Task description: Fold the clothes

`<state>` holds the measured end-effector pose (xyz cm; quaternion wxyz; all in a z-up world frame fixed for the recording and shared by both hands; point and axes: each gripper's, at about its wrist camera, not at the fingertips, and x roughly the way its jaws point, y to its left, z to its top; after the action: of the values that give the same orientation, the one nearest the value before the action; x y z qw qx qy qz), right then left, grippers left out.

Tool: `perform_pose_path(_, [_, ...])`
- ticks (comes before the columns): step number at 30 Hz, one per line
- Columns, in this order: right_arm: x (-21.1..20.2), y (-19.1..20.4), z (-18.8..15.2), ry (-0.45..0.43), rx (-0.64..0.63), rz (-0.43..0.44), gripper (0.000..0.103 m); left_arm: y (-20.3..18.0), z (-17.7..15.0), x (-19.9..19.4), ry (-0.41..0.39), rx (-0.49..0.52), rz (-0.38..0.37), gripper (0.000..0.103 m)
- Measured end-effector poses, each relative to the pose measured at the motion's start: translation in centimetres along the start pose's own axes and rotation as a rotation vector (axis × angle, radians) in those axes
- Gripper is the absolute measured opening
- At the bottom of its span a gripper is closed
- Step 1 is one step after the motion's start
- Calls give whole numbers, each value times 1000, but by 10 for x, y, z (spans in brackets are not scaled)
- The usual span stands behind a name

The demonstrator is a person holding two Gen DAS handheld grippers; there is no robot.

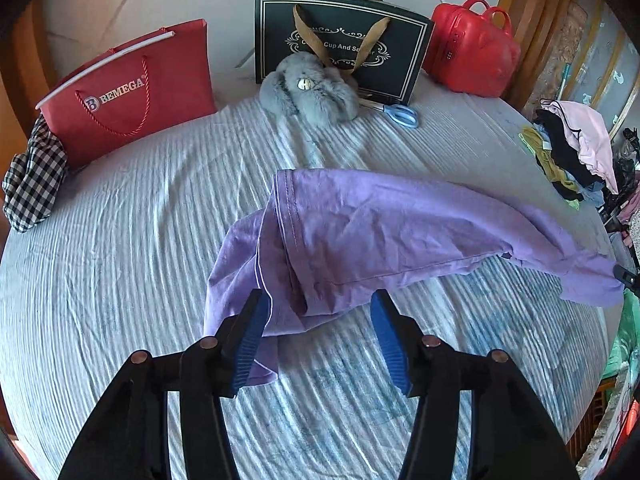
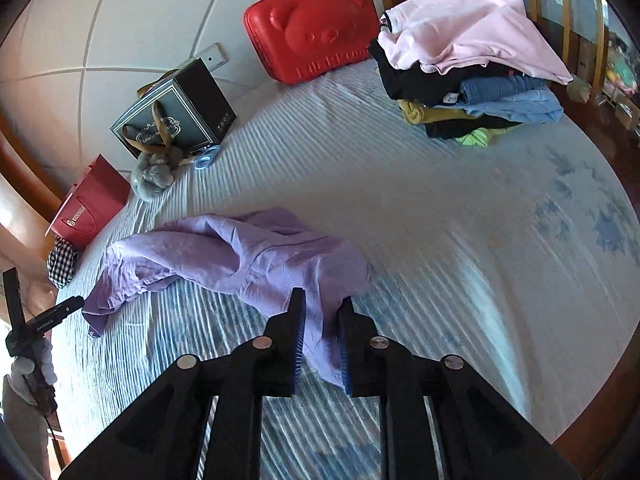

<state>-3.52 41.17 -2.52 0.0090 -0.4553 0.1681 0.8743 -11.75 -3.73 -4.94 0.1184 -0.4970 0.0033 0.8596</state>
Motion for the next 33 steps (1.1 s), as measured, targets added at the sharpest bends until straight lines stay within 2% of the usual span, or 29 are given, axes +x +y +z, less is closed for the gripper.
perform_pose_path(1, [1,0,-1,6,-4,-5,27,1,3,6,5,-13,-9,54])
perform_pose_path(2, [2,0,-3,12,-8,-11,37,0,6,11,9,-22,-18,54])
perform_pose_path(3, [3,0,-4,18,-12,-16,43,-3,8,14,9,-21,-32,54])
perform_pose_path(6, [6,-4,-7,30,-16,-24,43,-10,13,27,24,-13,-65,54])
perform_pose_path(9, [8,-9,-8,42,-7,-22,43,-7,17,43,40,-14,-1,54])
perform_pose_path(10, [8,-11,-9,45,-5,-19,44,-3,18,46,45,-28,-6,54])
perform_pose_path(14, [11,-17,-13,59,1,-30,63,7,19,59,71,-41,0,54])
perform_pose_path(16, [13,-19,-16,63,2,-40,64,3,17,64,85,-26,-3,54])
perform_pose_path(17, [14,-19,-16,65,-3,-41,68,1,16,67,91,-18,-4,54])
perform_pose_path(18, [16,-18,-17,66,-7,-43,77,-1,15,70,98,-10,-6,54])
perform_pose_path(20, [21,-15,-16,80,-31,-39,85,-7,14,73,104,-1,-10,53])
perform_pose_path(22, [29,-10,-15,86,-69,-42,86,-11,14,75,108,5,-13,46])
perform_pose_path(24, [39,-5,-13,88,-97,-63,86,-14,14,76,106,11,-13,44])
perform_pose_path(25, [44,-3,-11,89,-106,-61,86,-14,15,76,104,15,-11,40])
perform_pose_path(26, [52,-2,-11,112,-103,-58,85,-14,16,76,102,12,-12,32])
perform_pose_path(27, [59,-2,-11,137,-98,-56,64,-13,17,74,100,-2,-18,14])
perform_pose_path(28, [66,-1,-11,161,-94,-53,43,-12,17,70,96,-14,-28,9])
perform_pose_path(29, [74,-1,-10,185,-89,-51,11,-11,18,66,91,-26,-39,8])
perform_pose_path(31, [83,1,-11,216,-92,-49,12,-11,17,52,61,-26,-48,8])
perform_pose_path(33, [79,5,-11,197,-117,-47,10,-9,18,37,38,-29,-57,8])
